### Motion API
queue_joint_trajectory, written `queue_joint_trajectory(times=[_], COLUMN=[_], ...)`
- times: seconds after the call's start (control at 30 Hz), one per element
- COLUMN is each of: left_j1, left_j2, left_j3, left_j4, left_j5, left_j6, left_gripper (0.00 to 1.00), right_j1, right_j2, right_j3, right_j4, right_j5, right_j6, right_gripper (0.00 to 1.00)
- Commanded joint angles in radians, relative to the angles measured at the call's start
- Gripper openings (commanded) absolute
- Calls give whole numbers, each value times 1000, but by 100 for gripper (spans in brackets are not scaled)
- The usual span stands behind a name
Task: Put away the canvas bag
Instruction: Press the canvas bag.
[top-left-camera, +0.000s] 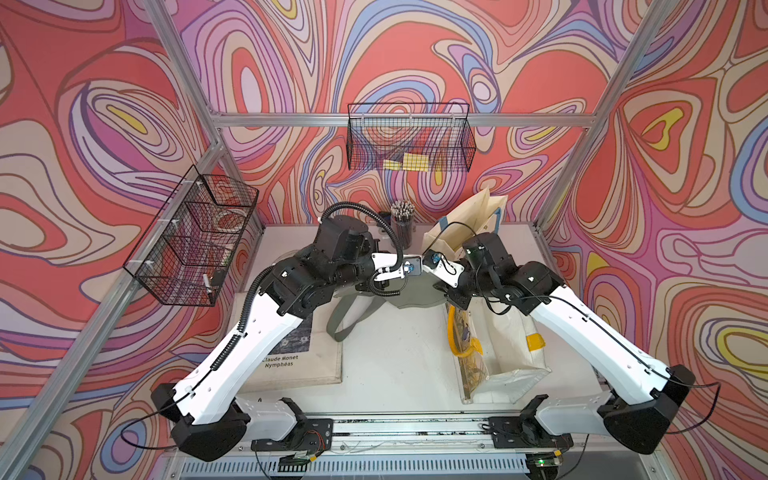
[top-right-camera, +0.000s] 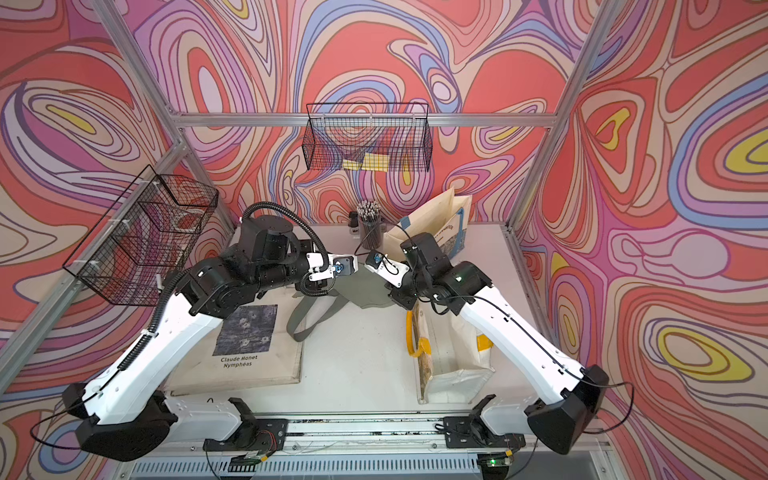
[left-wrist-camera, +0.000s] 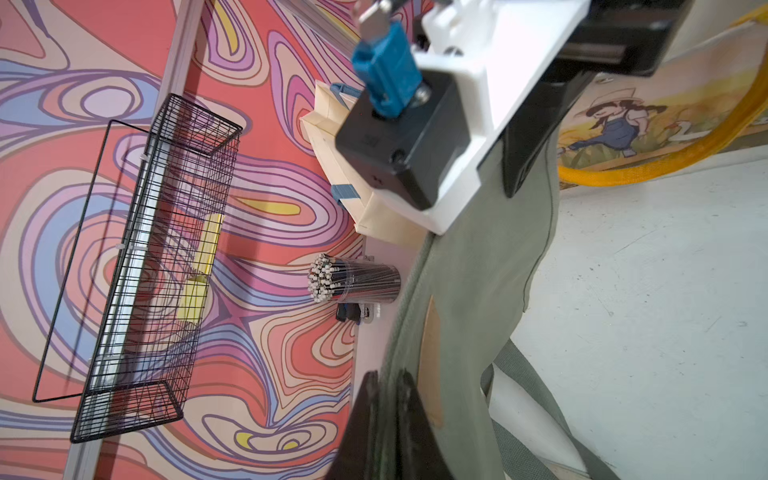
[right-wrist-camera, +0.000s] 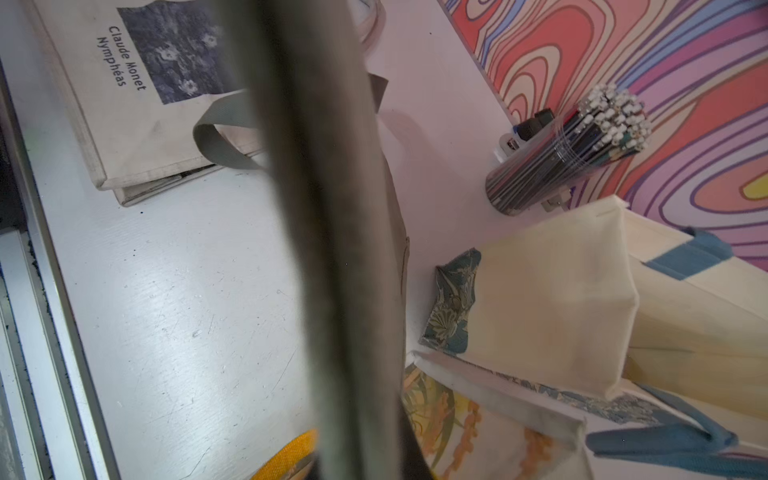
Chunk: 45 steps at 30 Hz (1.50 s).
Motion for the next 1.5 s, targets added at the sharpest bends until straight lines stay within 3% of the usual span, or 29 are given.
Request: queue_joint_trajectory(times=[0.0,0.13,0.4,0.47,0.53,0.67,0.73,0.8,0.87,1.03,1.47], left_j1=[38,104,175,189,200,202,201,187,153,24,-15], left_j2=[-57,-121,-197,-210,-216,-210,-205,-201,-199,-141,31], left_j3=[-37,-83,-147,-164,-176,-167,-152,-137,-126,-69,-10], left_j4=[113,205,266,277,269,179,140,108,92,23,62], left_j5=[62,213,324,331,325,329,334,328,293,133,28], left_j6=[-20,-90,-135,-144,-142,-105,-106,-99,-85,-18,-67], left_gripper=[0,0,0,0,0,1,34,55,67,75,78], right_j1=[7,5,5,5,5,5,5,5,5,6,12], right_j2=[-57,-94,-152,-165,-170,-148,-115,-81,-53,-19,21], right_j3=[-75,-187,-265,-272,-267,-189,-114,-44,14,110,195], right_j4=[141,259,391,414,424,359,268,183,108,-4,-97], right_j5=[-120,-204,-247,-248,-236,-199,-186,-163,-142,-108,-57], right_j6=[62,110,172,173,168,132,99,72,47,3,-24], right_gripper=[21,31,34,24,1,0,0,0,0,0,0])
